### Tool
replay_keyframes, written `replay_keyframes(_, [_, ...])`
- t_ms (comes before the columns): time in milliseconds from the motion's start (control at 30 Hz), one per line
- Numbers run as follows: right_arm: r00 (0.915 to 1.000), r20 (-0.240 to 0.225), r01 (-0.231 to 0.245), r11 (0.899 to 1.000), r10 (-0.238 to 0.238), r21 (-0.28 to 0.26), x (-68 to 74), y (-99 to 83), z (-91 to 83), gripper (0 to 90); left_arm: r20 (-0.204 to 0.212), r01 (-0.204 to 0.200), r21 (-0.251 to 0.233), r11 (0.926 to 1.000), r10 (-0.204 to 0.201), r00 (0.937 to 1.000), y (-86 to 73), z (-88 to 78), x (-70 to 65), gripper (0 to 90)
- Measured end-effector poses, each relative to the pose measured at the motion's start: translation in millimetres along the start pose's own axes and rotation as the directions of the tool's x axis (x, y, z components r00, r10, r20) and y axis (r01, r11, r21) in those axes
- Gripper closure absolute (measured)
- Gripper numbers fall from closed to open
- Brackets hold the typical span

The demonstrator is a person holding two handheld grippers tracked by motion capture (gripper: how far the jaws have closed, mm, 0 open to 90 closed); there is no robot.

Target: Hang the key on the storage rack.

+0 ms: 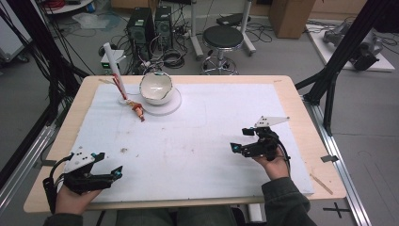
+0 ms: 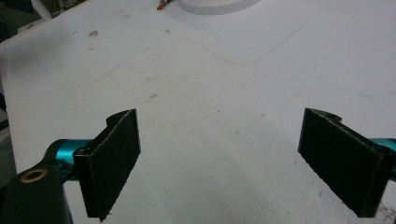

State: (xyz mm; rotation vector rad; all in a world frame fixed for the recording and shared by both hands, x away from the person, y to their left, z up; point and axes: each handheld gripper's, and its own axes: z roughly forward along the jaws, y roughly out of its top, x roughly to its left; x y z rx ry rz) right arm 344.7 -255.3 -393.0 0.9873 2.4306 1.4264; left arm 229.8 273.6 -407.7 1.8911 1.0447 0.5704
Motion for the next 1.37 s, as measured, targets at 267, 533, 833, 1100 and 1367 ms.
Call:
replay_keyframes(267, [0.9998, 0.017, -0.006, 1.0, 0.006, 0.005, -2.7, -11.0, -9.4, 11.8, 0.007, -0.003, 0.004, 1.0, 0.003, 1.0, -0.1, -0.1, 0.2, 17.9])
replay_keyframes(533, [0.9993, 0.024, -0.028, 1.0, 0.029, -0.004, -1.9, -24.5, -15.8, 11.7, 0.005, -0.004, 0.004, 1.0, 0.004, 1.0, 0.2, -0.1, -0.7, 17.9])
replay_keyframes(833, [0.9982, 0.041, -0.042, 0.999, 0.043, -0.032, -1.9, -33.6, -27.8, 11.7, 0.008, -0.013, 0.003, 0.9999, 0.013, 0.9999, 0.7, -0.5, -1.6, 17.9])
replay_keyframes(1100, [0.9959, 0.064, -0.06, 0.997, 0.063, -0.053, 0.1, -44.1, -37.6, 11.8, 0.007, -0.005, -0.001, 1.0, 0.005, 1.0, -0.3, 0.2, -2.4, 17.9])
replay_keyframes(1367, [0.9969, 0.064, -0.044, 0.999, 0.045, -0.024, 0.9, -51.3, -33.2, 11.7, 0.006, 0.004, -0.006, 1.0, -0.004, 1.0, -1.1, -1.0, -1.6, 17.9])
